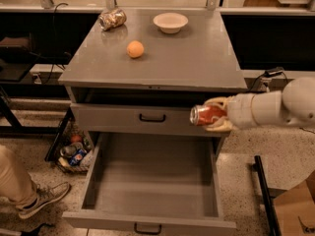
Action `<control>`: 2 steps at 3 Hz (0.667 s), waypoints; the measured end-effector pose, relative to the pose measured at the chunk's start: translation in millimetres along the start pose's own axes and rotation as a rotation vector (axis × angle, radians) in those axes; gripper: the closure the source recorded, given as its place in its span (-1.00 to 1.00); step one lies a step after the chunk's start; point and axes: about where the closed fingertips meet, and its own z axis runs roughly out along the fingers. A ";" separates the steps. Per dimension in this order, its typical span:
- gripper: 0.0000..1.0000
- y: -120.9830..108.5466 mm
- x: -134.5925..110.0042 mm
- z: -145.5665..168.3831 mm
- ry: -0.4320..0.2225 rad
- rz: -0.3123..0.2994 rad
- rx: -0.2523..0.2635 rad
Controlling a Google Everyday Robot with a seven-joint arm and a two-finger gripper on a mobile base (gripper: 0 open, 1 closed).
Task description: Pick coke can from middle drawer and place on counter
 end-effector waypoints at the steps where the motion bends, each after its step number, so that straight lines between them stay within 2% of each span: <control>1: 1.00 -48.4 -15.2 -66.5 0.023 -0.054 0.099; 2: 1.00 -48.6 -15.6 -66.0 0.022 -0.055 0.098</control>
Offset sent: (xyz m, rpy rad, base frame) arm 0.0022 -0.0287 0.0622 -0.0079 -0.0866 -0.0271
